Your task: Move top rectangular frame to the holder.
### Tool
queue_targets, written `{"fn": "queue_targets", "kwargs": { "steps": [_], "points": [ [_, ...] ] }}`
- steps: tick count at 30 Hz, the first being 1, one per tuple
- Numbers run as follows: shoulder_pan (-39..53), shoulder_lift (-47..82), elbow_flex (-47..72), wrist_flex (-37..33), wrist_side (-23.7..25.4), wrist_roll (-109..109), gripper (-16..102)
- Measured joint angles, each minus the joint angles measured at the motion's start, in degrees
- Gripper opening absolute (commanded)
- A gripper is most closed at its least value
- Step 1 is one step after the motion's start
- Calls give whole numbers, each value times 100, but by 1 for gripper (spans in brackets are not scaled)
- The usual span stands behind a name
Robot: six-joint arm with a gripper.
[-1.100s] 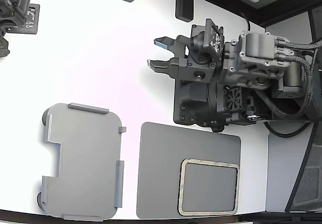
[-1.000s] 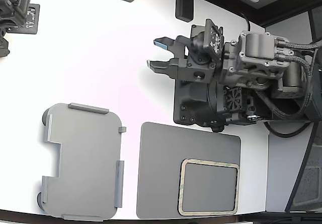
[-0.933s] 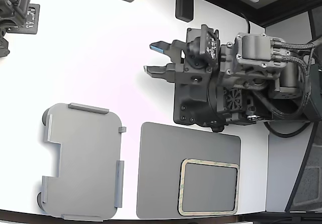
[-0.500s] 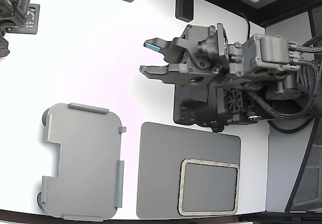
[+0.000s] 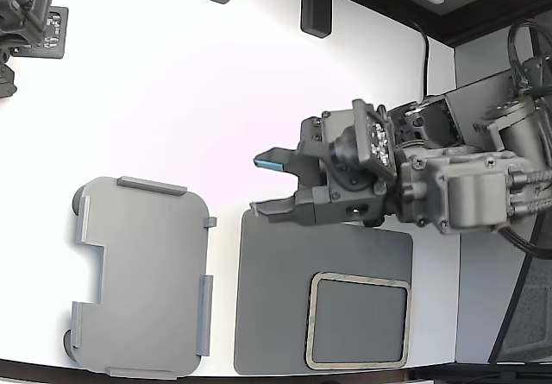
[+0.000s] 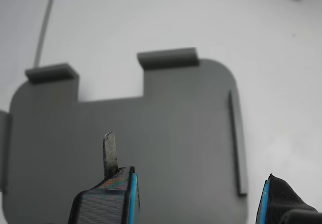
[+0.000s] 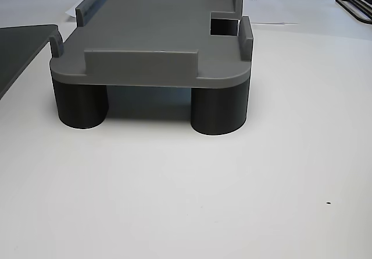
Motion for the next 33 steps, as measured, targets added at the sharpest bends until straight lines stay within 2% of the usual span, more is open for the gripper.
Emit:
{"fn": "queue_targets", "kwargs": {
  "steps": [3,11,13,15,18,21,26,30,33],
  "points": [
    [387,-510,-404,325,44,378,100],
    [2057,-1969,-1591,1872,650,2276,100],
    [2408,-2145,-1758,2188,677,2769,100],
    [2619,-2329,-1951,2487,483,3155,100],
    [2944,-2452,-2039,2751,-176,3665,100],
    [3375,-2408,-1802,2584,-598,4201,100],
    [3938,-2399,-1600,2646,-475,4975,100],
    [4254,-2171,-1257,2663,-782,5484,100],
    [4562,-1942,-879,2646,-747,5783,100]
  ]
}}
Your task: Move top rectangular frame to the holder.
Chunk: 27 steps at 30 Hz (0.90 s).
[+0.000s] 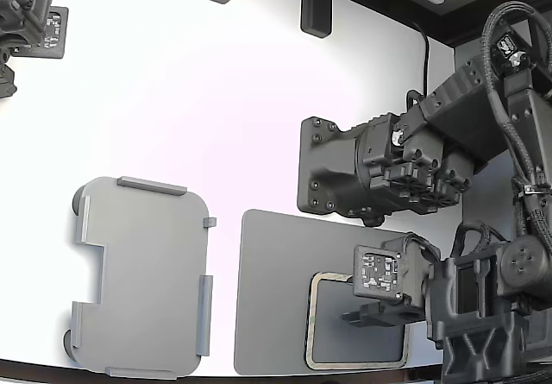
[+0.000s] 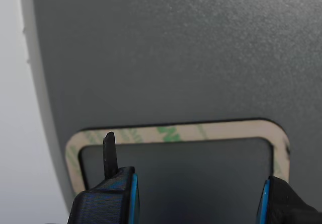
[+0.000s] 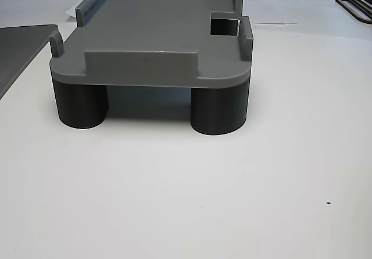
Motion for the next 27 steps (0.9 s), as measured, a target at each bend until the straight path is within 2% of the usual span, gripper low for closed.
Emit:
{"fn": "queue_targets", "kwargs": {
  "steps": [5,11,20,27],
  "points": [
    [378,44,492,-149,-149,404,99],
    [756,-229,545,-114,-316,483,100],
    [817,-352,817,-439,-624,149,99],
    [826,-580,1107,-703,-668,-9,95]
  ]
}}
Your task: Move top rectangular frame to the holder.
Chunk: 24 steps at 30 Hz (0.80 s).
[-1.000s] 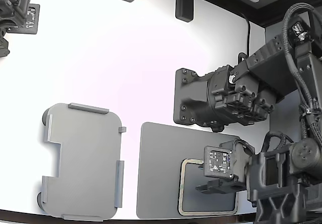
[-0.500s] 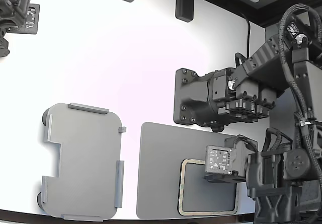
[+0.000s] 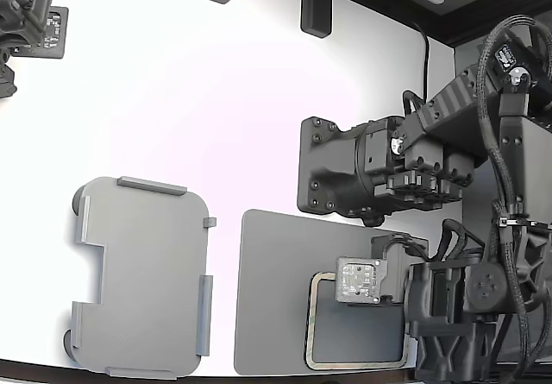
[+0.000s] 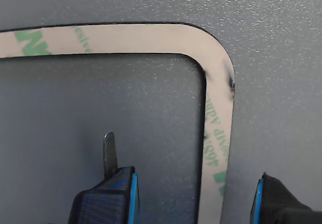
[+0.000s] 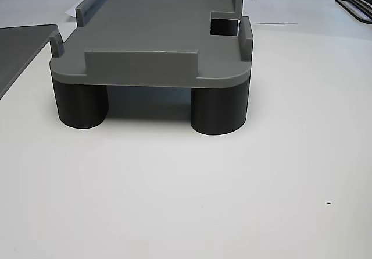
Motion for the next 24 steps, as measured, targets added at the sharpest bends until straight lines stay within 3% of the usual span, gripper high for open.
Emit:
{"fn": "queue_targets", "kwargs": {
  "steps": [17,24],
  "points": [
    [70,-26,237,-132,-185,255,74],
    [79,-26,519,-369,-105,246,72]
  ]
}}
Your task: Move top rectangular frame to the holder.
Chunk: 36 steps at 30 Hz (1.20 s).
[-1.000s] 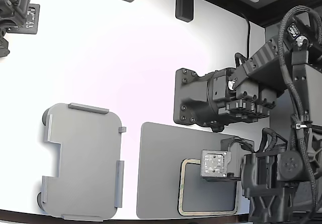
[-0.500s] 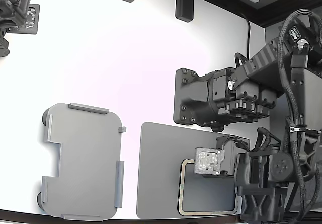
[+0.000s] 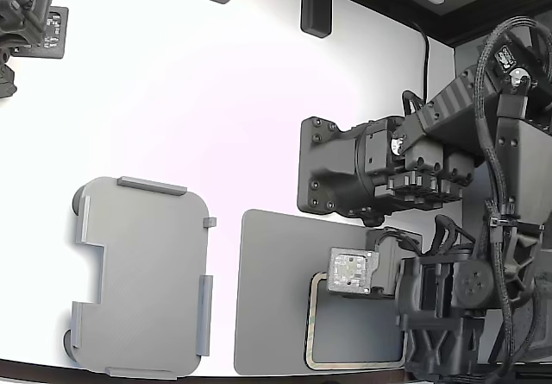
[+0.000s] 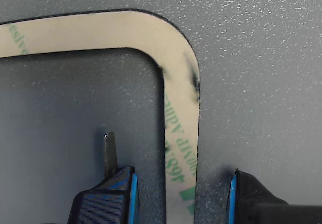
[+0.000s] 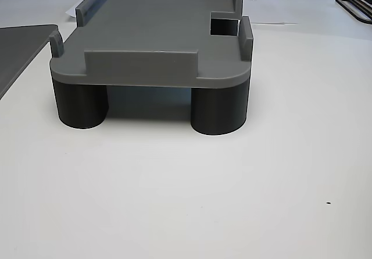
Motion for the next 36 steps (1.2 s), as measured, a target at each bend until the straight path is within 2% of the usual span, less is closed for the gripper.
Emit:
{"fn": "queue_targets", "kwargs": {
  "steps": [13,15,19,23,32,36],
  "points": [
    [26,26,88,-70,0,-18,47],
    [26,26,88,-79,0,-26,38],
    [26,26,88,-18,-26,-35,10],
    [26,35,62,97,-105,-35,-10],
    [-26,9,-686,958,-149,88,-10],
    [-387,-176,-1389,1354,149,492,-10]
  ]
}}
